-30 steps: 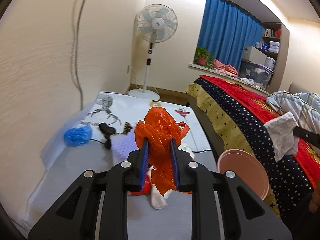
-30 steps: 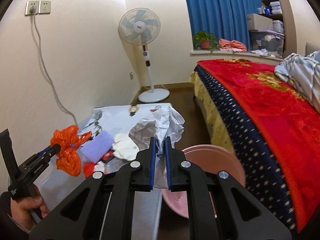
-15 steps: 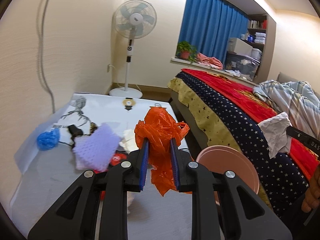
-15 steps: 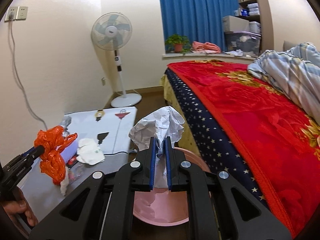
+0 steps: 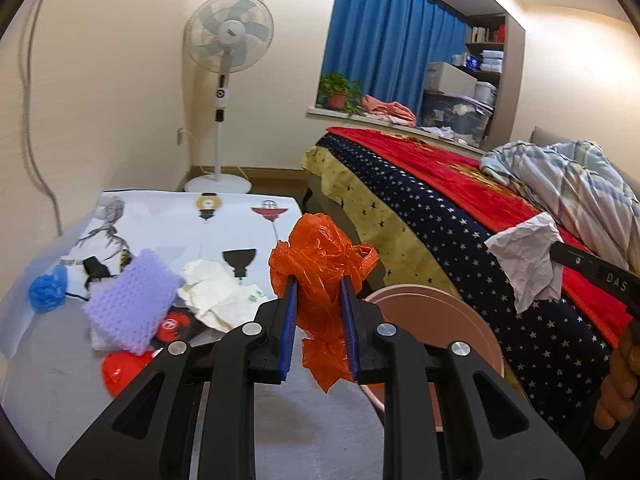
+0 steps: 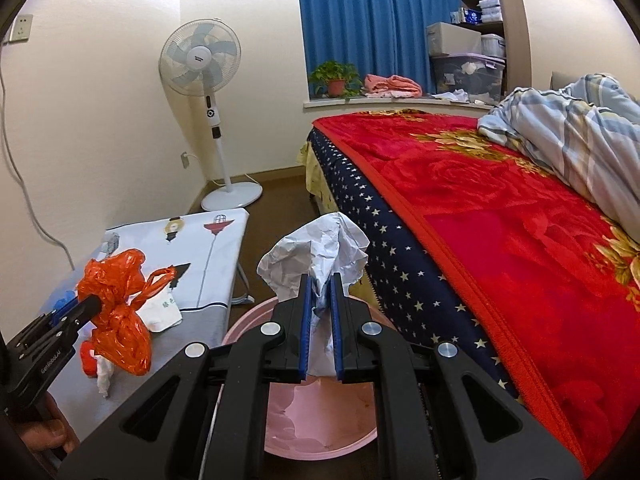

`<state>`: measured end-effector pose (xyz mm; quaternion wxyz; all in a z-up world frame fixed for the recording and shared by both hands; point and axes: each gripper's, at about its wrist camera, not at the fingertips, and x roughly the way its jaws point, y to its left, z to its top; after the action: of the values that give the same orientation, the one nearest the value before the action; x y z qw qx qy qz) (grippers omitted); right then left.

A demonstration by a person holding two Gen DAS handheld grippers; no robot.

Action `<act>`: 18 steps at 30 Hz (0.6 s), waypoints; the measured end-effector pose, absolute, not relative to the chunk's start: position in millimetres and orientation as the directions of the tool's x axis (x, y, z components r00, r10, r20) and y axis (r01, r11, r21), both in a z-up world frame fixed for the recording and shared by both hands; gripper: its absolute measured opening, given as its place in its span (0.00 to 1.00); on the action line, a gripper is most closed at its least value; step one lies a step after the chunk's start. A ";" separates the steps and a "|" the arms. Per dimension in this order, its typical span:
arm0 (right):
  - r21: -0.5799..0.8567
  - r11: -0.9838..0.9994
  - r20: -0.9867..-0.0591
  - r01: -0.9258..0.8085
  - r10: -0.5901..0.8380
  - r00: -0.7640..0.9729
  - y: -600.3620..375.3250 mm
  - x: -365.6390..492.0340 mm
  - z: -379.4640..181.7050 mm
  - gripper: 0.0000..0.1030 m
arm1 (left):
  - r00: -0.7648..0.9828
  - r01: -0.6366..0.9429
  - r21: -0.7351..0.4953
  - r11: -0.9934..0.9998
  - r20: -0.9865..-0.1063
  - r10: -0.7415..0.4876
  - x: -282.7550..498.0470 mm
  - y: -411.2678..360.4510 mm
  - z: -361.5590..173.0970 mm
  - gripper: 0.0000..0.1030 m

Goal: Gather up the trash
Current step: 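Carry both held items over the pink bin and open both tools to drop them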

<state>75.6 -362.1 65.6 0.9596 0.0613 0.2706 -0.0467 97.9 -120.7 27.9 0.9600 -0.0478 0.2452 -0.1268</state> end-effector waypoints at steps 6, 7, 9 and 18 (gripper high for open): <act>0.100 0.984 -0.534 0.147 -0.072 0.842 -368.2 79.7 62.8 0.09 | 0.830 0.271 -0.157 0.950 -0.462 -0.313 101.5 -137.8 20.2 0.20; 0.098 0.984 -0.534 0.148 -0.073 0.842 -367.9 79.9 62.4 0.09 | 0.826 0.280 -0.157 0.947 -0.462 -0.321 101.6 -141.2 20.2 0.20; 0.092 0.985 -0.535 0.150 -0.078 0.841 -366.9 80.9 61.3 0.09 | 0.821 0.298 -0.156 0.942 -0.462 -0.336 101.6 -146.5 20.1 0.20; 0.076 0.983 -0.548 0.165 -0.097 0.831 -366.6 85.9 57.5 0.09 | 0.793 0.342 -0.172 0.924 -0.475 -0.382 108.2 -166.4 14.0 0.20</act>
<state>85.9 -366.6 57.5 0.9549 0.0603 0.2827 -0.0686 108.2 -166.4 14.0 0.9460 -0.0385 0.2587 -0.1914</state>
